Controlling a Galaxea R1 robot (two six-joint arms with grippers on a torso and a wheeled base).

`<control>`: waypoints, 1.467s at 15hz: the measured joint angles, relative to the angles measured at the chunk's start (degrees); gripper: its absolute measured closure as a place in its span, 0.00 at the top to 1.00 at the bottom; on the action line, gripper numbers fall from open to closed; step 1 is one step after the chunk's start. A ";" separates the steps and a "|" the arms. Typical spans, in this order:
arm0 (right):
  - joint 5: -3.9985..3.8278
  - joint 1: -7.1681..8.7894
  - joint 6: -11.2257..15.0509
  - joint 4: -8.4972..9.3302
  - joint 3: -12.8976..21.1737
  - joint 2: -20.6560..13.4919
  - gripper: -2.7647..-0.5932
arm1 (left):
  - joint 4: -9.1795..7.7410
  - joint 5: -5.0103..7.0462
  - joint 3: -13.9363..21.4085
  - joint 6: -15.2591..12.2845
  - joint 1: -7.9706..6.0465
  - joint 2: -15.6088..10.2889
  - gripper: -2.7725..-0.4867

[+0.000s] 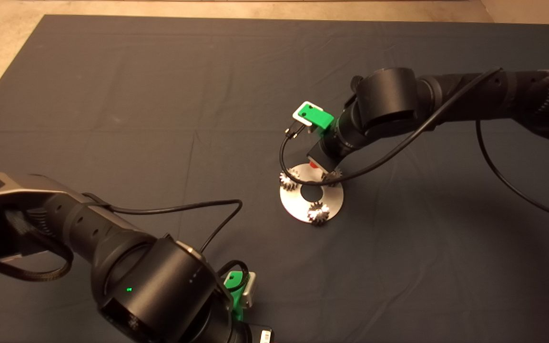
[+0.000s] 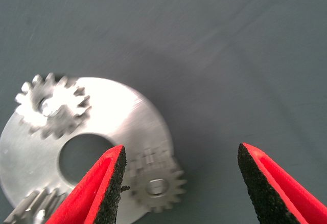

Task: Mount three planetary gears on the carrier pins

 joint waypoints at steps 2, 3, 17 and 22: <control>-0.05 1.99 1.01 -0.02 0.69 -1.03 0.47 | 0.00 -0.01 0.00 0.01 0.02 0.00 0.87; -0.09 2.06 2.20 0.01 1.66 -2.06 0.47 | 0.00 -0.01 0.00 0.03 0.03 0.00 0.87; -1.88 1.83 34.64 16.41 40.05 -27.55 0.47 | 0.15 -0.04 2.12 -3.37 -7.84 0.09 0.87; -1.82 2.11 40.79 27.73 41.00 -28.23 0.47 | -0.23 -0.05 4.28 -6.44 -12.57 -0.02 0.87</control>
